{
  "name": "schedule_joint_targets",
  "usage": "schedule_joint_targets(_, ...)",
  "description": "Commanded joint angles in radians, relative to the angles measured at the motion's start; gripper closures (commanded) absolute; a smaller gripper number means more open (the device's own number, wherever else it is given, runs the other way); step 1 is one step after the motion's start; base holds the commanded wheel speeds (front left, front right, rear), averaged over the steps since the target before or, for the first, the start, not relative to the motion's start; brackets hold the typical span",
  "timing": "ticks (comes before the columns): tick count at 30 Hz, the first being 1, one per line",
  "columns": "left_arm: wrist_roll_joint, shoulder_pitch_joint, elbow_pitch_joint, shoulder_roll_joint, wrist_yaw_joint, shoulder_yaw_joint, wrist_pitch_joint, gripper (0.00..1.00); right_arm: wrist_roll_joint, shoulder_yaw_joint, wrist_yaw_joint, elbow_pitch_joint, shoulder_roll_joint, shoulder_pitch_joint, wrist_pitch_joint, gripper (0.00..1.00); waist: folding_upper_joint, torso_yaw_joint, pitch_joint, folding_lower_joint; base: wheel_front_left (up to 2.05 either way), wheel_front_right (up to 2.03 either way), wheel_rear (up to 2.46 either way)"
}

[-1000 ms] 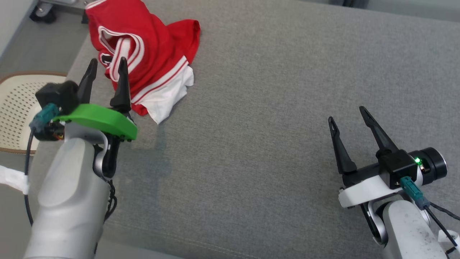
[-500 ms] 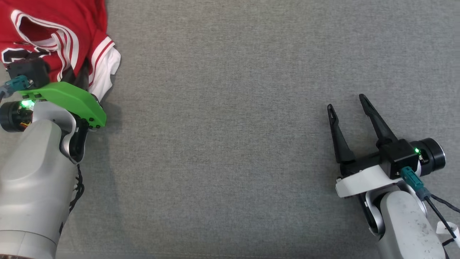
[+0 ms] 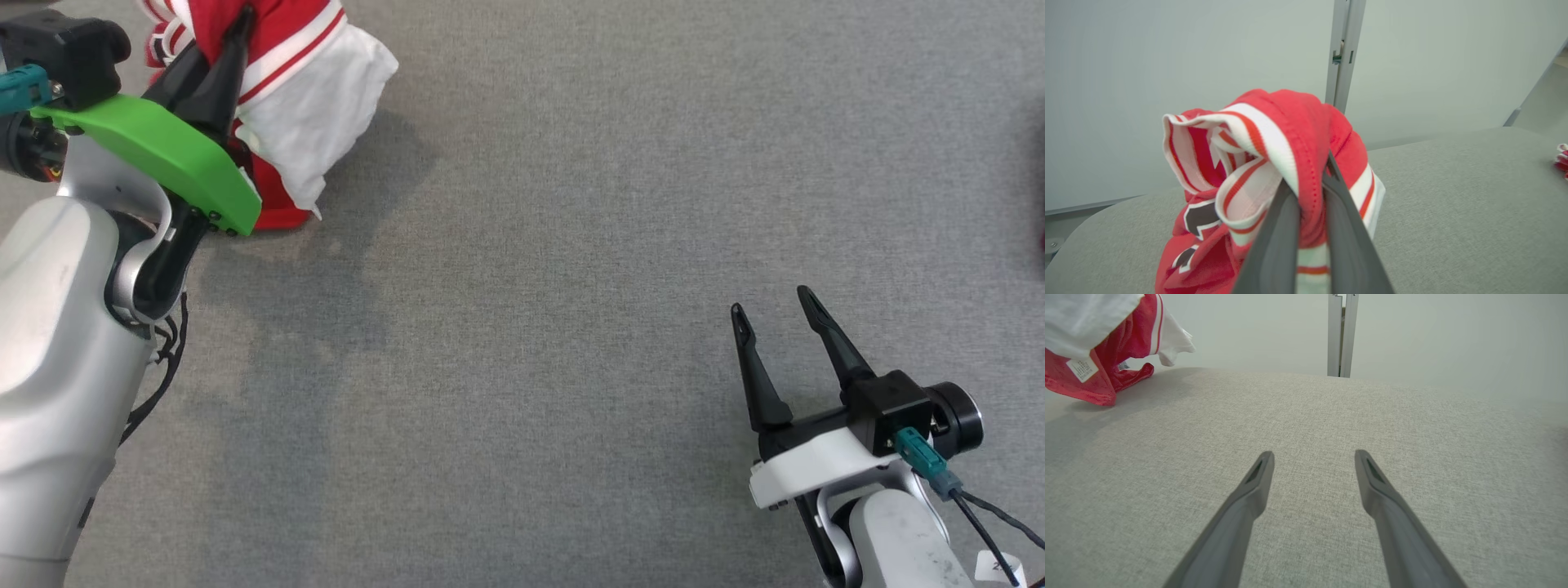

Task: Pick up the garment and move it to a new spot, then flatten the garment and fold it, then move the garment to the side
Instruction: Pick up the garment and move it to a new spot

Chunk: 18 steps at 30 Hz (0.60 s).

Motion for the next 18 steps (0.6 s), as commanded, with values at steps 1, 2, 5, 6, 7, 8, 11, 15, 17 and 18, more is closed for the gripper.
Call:
schedule_joint_targets(1, -0.023, 0.036, -0.073, 0.023, 0.008, -0.001, 0.04, 1.0, 0.012, 0.001, -0.002, 0.001, 0.0, 0.022, -0.003, 0.0, 0.0, -0.032, -0.093, -0.0001, 0.0, 0.0, 0.0)
schedule_joint_targets(2, -0.036, 0.047, -0.131, 0.036, 0.014, 0.002, 0.068, 1.0, 0.022, 0.002, -0.002, -0.001, 0.001, 0.028, -0.003, 0.0, 0.0, -0.04, -0.102, -0.0001, 0.0, 0.0, 0.0)
schedule_joint_targets(5, -0.098, 0.091, -0.332, 0.073, 0.04, 0.011, 0.169, 1.0, 0.048, 0.001, -0.002, -0.007, 0.001, 0.048, -0.003, 0.0, 0.0, -0.065, -0.125, -0.0001, 0.0, 0.0, 0.0)
schedule_joint_targets(6, -0.12, 0.107, -0.391, 0.079, 0.048, 0.012, 0.195, 1.0, 0.053, 0.0, -0.002, -0.008, 0.001, 0.054, -0.003, 0.0, 0.0, -0.073, -0.13, -0.0001, 0.0, 0.0, 0.0)
schedule_joint_targets(7, -0.146, 0.125, -0.46, 0.09, 0.06, 0.014, 0.227, 1.0, 0.057, 0.002, -0.002, -0.009, 0.001, 0.062, -0.003, 0.0, 0.0, -0.083, -0.135, -0.0001, 0.0, 0.0, 0.0)
schedule_joint_targets(8, -0.17, 0.143, -0.526, 0.101, 0.07, 0.013, 0.261, 1.0, 0.064, 0.004, -0.002, -0.008, 0.001, 0.067, -0.003, 0.0, 0.0, -0.094, -0.139, -0.0001, 0.0, 0.0, 0.0)
schedule_joint_targets(11, -0.256, 0.183, -0.677, 0.108, 0.096, 0.011, 0.338, 1.0, 0.079, 0.01, -0.002, -0.011, 0.001, 0.069, -0.003, 0.0, 0.0, -0.128, -0.138, -0.0001, 0.0, 0.0, 0.0)
schedule_joint_targets(15, -0.344, 0.224, -0.797, 0.111, 0.12, -0.018, 0.423, 1.0, 0.105, 0.024, -0.002, -0.014, 0.001, 0.051, -0.003, 0.0, 0.0, -0.186, -0.128, -0.0001, 0.0, 0.0, 0.0)
schedule_joint_targets(17, -0.382, 0.241, -0.814, 0.098, 0.122, -0.042, 0.454, 1.0, 0.116, 0.03, -0.002, -0.016, 0.001, 0.041, -0.003, 0.0, 0.0, -0.22, -0.121, -0.0001, 0.0, 0.0, 0.0)
schedule_joint_targets(18, -0.392, 0.247, -0.814, 0.089, 0.121, -0.054, 0.463, 1.0, 0.119, 0.033, -0.002, -0.016, 0.001, 0.038, -0.003, 0.0, 0.0, -0.235, -0.117, -0.0001, 0.0, 0.0, 0.0)
